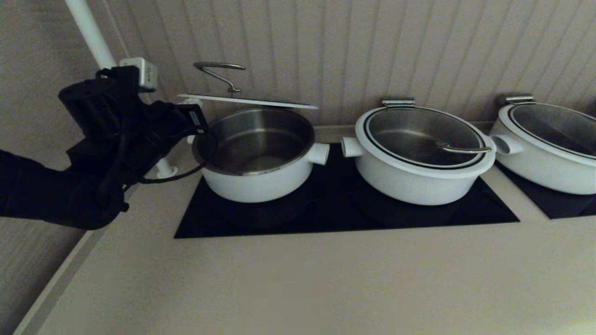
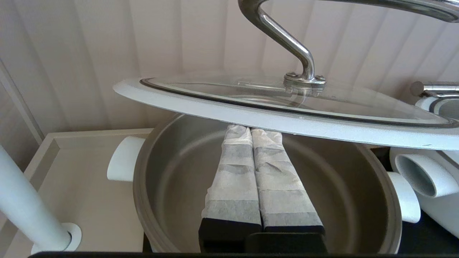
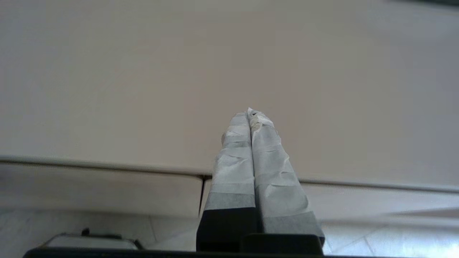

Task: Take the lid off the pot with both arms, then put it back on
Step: Open the pot lid completely

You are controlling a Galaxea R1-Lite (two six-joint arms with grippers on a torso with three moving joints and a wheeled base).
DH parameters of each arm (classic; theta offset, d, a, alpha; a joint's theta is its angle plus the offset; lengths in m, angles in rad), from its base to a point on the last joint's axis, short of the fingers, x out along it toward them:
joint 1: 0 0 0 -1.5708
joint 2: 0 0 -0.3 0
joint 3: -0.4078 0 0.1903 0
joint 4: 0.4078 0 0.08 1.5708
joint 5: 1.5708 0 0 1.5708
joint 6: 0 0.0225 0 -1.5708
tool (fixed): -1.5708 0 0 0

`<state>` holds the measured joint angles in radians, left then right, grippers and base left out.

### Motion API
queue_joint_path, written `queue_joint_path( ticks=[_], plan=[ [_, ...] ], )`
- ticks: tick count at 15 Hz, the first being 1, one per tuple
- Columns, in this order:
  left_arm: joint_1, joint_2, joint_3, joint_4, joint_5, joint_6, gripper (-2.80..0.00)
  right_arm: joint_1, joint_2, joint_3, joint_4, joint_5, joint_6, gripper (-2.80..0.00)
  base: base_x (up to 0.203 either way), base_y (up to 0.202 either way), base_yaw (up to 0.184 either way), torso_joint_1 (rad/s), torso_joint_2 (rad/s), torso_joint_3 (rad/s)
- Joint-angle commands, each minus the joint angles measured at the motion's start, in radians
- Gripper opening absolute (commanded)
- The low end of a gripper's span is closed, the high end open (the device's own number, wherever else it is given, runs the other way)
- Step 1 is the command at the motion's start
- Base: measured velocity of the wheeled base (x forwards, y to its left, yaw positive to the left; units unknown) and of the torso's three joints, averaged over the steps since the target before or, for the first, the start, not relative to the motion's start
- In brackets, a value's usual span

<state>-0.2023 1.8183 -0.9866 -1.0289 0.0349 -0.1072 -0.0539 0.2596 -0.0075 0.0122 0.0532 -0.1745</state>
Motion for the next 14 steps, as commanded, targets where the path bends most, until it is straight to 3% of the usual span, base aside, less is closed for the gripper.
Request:
queue_joint_path(
  ticks=[1,5,14],
  plan=[
    [0.000,0.013,-0.011,-0.007,0.000,-0.002,-2.80,0.053,-0.008,0.006,-0.008,0.000,0.003,-2.80,0.000,0.000,0.000,0.000,0.00,0.000],
    [0.000,0.012,-0.016,-0.007,0.000,0.000,-2.80,0.077,-0.037,0.007,-0.012,-0.004,0.061,-2.80,0.000,0.000,0.000,0.000,0.00,0.000],
    [0.000,0.014,-0.044,-0.007,0.001,0.000,-2.80,0.058,-0.153,0.007,-0.012,-0.004,0.062,-2.80,0.000,0.000,0.000,0.000,0.00,0.000]
  ],
)
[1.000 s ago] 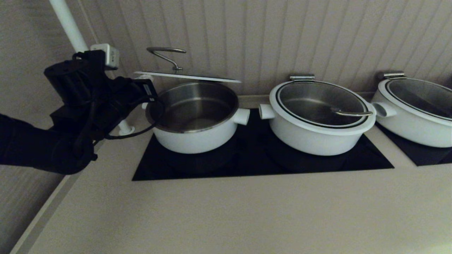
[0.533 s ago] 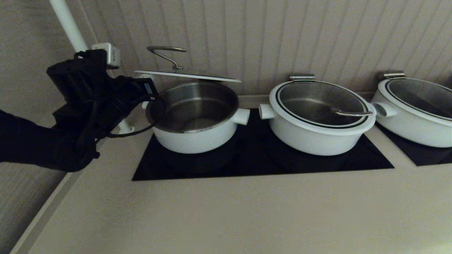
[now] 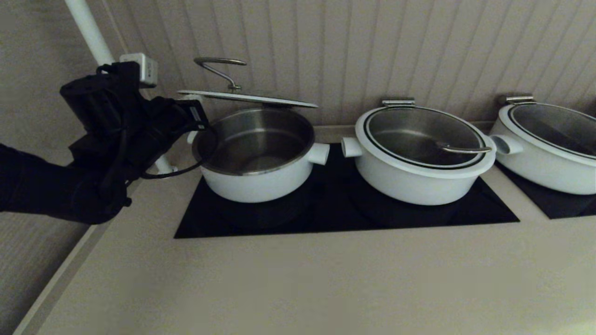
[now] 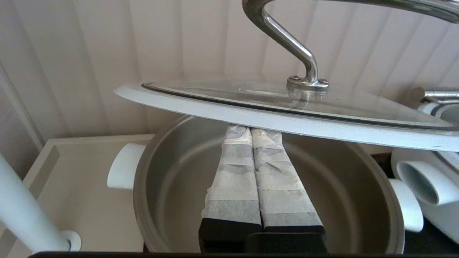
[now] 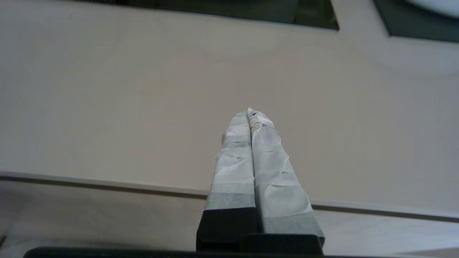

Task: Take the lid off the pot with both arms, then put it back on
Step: Open the pot lid completely

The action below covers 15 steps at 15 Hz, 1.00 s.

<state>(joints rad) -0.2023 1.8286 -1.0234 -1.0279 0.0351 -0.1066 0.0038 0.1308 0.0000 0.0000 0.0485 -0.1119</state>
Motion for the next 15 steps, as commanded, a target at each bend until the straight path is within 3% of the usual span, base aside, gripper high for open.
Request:
queue_joint_path(
  ticks=[1,5,15],
  plan=[
    [0.000,0.010,-0.020,-0.008,0.000,-0.001,-2.80,-0.002,-0.044,0.000,0.000,0.001,-0.001,-2.80,0.000,0.000,0.000,0.000,0.00,0.000],
    [-0.002,0.033,-0.048,-0.008,0.000,-0.002,-2.80,-0.002,-0.128,0.000,0.000,0.001,0.000,-2.80,0.000,0.000,0.000,0.000,0.00,0.000],
    [-0.002,0.092,-0.185,-0.008,-0.001,-0.004,-2.80,-0.002,-0.128,0.000,0.000,0.001,0.000,-2.80,0.000,0.000,0.000,0.000,0.00,0.000]
  ],
)
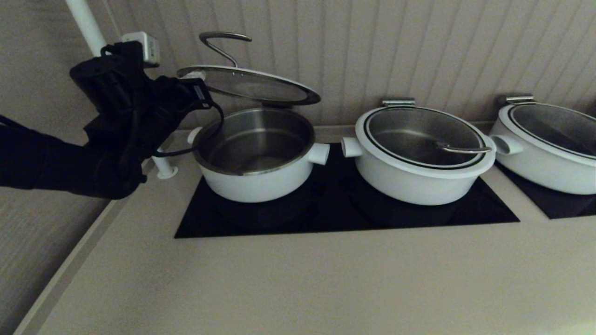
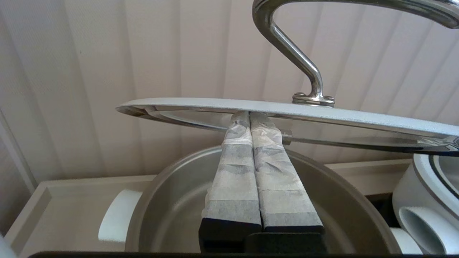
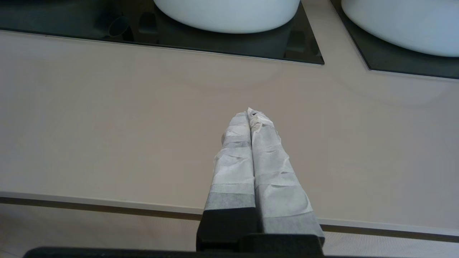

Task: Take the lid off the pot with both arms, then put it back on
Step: Open the pot lid completely

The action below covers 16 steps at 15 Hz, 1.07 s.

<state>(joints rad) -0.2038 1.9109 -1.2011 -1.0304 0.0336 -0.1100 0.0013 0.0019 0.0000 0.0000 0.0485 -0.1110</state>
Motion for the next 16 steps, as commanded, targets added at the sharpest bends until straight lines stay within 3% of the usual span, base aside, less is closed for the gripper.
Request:
queue_joint_path(
  ticks=[1,8,16],
  plan=[
    [0.000,0.011,-0.014,-0.005,0.000,0.000,-2.80,0.000,0.001,0.000,0.000,0.001,-0.001,-2.80,0.000,0.000,0.000,0.000,0.00,0.000],
    [0.000,0.023,-0.054,-0.005,0.000,0.000,-2.80,0.000,0.001,0.000,0.000,0.001,-0.001,-2.80,0.000,0.000,0.000,0.000,0.00,0.000],
    [-0.014,0.056,-0.202,0.007,-0.004,0.001,-2.80,0.000,0.001,0.000,0.000,0.001,-0.001,-2.80,0.000,0.000,0.000,0.000,0.00,0.000]
  ],
)
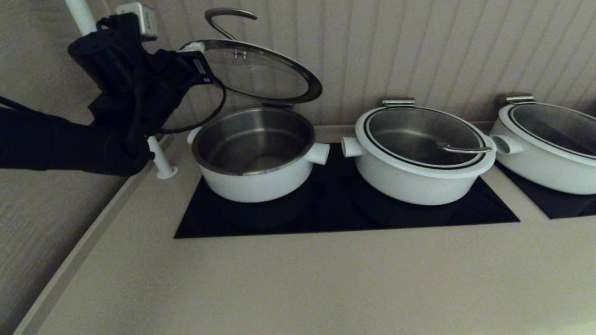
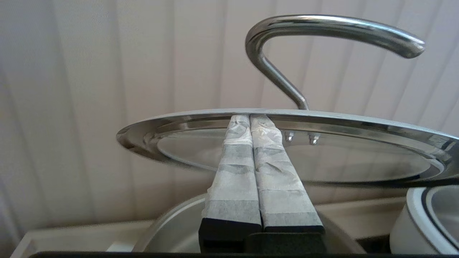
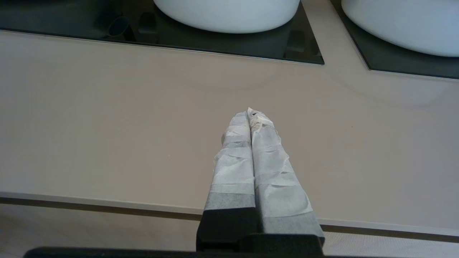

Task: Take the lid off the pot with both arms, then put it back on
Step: Open the pot lid completely

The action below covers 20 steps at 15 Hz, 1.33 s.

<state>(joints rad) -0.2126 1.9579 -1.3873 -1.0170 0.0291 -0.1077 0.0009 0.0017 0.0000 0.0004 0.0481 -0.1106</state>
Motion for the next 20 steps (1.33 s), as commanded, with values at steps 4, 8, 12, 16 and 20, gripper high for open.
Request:
queue_joint_path(
  ticks=[4,8,12,16,20],
  plan=[
    [-0.042,0.028,-0.058,-0.006,0.000,0.000,-2.80,0.001,0.000,0.000,0.000,0.002,-0.001,-2.80,0.000,0.000,0.000,0.000,0.00,0.000],
    [-0.048,0.052,-0.067,-0.006,0.002,0.000,-2.80,0.001,0.001,0.000,0.000,0.001,-0.001,-2.80,0.000,0.000,0.000,0.000,0.00,0.000],
    [-0.047,0.082,-0.106,-0.007,0.002,0.000,-2.80,0.001,0.001,0.000,0.000,0.001,-0.001,-2.80,0.000,0.000,0.000,0.000,0.00,0.000],
    [-0.045,0.127,-0.180,0.002,0.002,0.000,-2.80,0.001,0.001,0.000,0.000,0.001,-0.001,-2.80,0.000,0.000,0.000,0.000,0.00,0.000],
    [-0.042,0.163,-0.238,0.026,0.002,0.000,-2.80,0.001,0.001,0.000,0.000,0.001,-0.001,-2.80,0.000,0.000,0.000,0.000,0.00,0.000]
  ],
)
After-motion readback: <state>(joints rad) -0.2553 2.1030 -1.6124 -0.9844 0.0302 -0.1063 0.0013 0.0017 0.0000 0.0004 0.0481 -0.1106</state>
